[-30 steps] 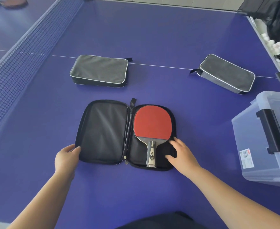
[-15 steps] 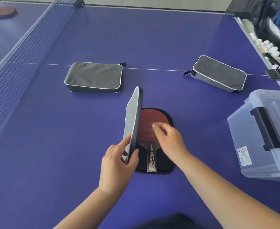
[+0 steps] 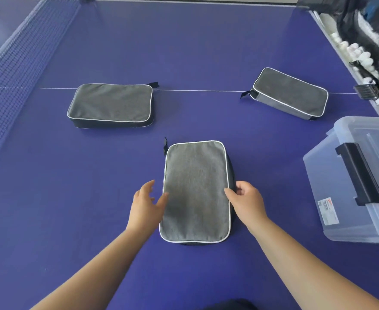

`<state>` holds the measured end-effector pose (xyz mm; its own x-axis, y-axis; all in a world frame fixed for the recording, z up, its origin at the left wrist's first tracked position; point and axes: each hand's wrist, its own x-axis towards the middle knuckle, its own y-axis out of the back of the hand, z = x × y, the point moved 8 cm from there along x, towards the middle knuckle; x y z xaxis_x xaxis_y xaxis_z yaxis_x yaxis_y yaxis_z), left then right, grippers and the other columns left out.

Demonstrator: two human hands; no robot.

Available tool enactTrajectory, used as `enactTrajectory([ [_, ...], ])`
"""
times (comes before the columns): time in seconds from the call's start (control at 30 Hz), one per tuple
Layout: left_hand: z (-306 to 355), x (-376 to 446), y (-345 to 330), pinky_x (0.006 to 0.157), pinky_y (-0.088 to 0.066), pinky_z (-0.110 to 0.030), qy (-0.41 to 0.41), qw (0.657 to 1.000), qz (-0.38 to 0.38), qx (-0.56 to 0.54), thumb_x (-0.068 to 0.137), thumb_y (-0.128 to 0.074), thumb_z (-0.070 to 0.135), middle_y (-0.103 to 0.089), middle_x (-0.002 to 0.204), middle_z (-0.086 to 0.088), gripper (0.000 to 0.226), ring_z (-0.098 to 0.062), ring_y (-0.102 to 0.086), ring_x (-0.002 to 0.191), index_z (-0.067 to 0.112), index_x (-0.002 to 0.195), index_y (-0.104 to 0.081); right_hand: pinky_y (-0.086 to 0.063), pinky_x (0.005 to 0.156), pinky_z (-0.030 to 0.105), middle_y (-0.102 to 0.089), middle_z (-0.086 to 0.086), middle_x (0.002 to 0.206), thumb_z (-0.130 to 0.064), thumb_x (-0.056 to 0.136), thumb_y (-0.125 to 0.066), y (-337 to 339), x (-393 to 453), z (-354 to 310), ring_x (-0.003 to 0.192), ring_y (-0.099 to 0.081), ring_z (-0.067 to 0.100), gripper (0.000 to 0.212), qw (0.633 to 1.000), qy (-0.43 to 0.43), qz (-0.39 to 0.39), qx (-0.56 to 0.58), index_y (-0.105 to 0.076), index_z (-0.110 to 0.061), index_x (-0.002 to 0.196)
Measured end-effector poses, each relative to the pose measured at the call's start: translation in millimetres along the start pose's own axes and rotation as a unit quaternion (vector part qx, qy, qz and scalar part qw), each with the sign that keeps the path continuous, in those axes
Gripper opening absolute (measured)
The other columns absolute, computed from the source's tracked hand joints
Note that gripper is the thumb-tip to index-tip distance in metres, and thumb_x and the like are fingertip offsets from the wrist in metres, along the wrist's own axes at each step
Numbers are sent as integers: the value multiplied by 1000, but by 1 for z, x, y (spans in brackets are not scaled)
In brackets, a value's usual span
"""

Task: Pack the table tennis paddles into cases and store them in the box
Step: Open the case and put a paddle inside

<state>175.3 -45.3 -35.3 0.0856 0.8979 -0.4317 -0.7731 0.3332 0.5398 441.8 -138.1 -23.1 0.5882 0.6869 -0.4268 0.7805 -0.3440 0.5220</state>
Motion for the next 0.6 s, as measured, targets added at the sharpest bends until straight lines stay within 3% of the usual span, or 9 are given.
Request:
enactTrajectory([
  [0.1, 2, 10, -11, 66, -46, -23, 11, 999, -40, -32, 92, -61, 39, -50, 132, 5, 60, -10, -57, 101, 36, 146, -34, -52, 80, 37, -67, -4, 94, -30, 89, -65, -7, 9, 13, 90, -64, 19, 10, 1000, -12, -19, -9, -60, -22, 93],
  [0.23, 8, 16, -24, 86, -49, -32, -12, 995, -96, -35, 91, -64, 37, -50, 132, 7, 65, -9, -59, 102, 52, 143, -29, -46, 80, 30, -59, -3, 112, -37, 87, -66, -10, 18, 25, 96, -59, 11, 27, 999, -16, -30, -31, -58, -27, 112],
  [0.37, 9, 20, -28, 92, -51, -33, -36, 985, -169, -19, 90, -67, 33, -42, 135, 10, 71, -13, -62, 104, 72, 131, -26, -42, 80, 27, -62, -14, 95, -28, 94, -60, -15, 22, 25, 92, -58, 10, 31, 997, -17, -73, -28, -56, -23, 125],
  [0.43, 11, 21, -29, 94, -51, -30, -46, 976, -209, -33, 89, -69, 27, -43, 138, 17, 73, -10, -61, 109, 71, 132, -29, -44, 82, 28, -63, -16, 93, -28, 94, -61, -15, 24, 25, 95, -60, 10, 30, 996, -14, -82, -32, -59, -23, 123],
  [0.53, 15, 20, -33, 94, -47, -17, -57, 963, -257, -47, 87, -72, 19, -42, 139, 30, 75, 8, -50, 118, 65, 134, -36, -49, 90, 31, -62, -20, 93, -27, 92, -63, -15, 26, 24, 97, -62, 9, 31, 996, -8, -86, -34, -61, -22, 123],
  [0.6, 14, 20, -33, 97, -48, -22, -45, 963, -257, -61, 85, -74, 15, -43, 136, 31, 76, 8, -48, 119, 64, 132, -41, -48, 86, 27, -60, -23, 90, -27, 92, -64, -16, 25, 21, 89, -60, 3, 32, 996, 3, -82, -30, -61, -21, 124],
])
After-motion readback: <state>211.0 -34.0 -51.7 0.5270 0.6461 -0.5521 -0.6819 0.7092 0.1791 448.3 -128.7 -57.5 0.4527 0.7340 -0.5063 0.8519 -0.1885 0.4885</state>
